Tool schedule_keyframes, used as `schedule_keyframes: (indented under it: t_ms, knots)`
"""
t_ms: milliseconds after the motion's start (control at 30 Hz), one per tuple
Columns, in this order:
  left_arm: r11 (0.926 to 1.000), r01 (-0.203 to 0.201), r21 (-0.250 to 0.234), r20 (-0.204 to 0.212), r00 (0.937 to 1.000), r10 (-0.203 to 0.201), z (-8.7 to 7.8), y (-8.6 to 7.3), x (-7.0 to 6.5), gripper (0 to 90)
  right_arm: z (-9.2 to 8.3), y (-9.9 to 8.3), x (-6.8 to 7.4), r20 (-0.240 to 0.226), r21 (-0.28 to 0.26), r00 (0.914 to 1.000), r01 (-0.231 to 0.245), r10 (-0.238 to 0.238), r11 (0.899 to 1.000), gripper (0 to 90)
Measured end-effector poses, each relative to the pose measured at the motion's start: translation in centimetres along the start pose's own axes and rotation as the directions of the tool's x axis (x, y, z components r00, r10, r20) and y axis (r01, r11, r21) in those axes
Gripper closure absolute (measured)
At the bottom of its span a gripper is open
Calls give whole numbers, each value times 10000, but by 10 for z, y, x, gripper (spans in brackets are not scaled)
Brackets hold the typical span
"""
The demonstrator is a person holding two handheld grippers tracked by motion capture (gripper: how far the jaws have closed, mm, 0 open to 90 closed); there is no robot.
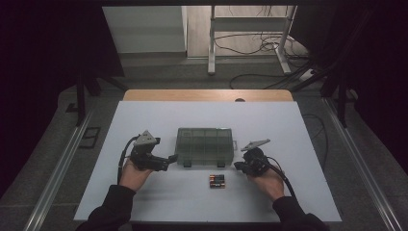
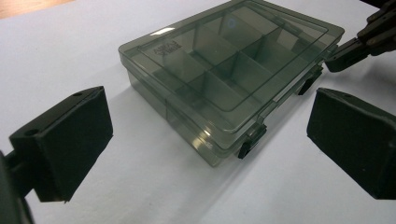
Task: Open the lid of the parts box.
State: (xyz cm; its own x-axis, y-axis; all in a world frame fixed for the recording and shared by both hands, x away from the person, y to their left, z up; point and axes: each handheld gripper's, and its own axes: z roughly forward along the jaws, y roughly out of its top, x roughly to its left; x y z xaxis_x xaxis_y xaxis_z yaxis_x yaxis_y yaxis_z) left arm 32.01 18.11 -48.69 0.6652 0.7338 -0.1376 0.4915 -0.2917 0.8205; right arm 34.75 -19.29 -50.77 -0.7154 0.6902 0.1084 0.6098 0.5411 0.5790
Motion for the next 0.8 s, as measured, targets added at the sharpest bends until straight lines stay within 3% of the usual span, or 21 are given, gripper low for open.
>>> schedule_keyframes:
  t_ms: [233, 433, 800]
  knots:
    - [9998, 127, -164, 370, 9992, -121, 3, 1, 2, 0, 5, 2, 2, 82, 114, 9997, 208, -209, 9997, 889]
    - [9997, 0, -255, 627, 9980, 16, 5, 1, -1, 5, 6, 3, 1, 76, 55, 9998, 168, -169, 9998, 889]
    - [9998, -201, -53, 324, 9993, 203, 7, -1, -1, 43, 3, 4, 2, 53, -85, 9998, 191, -191, 9998, 889]
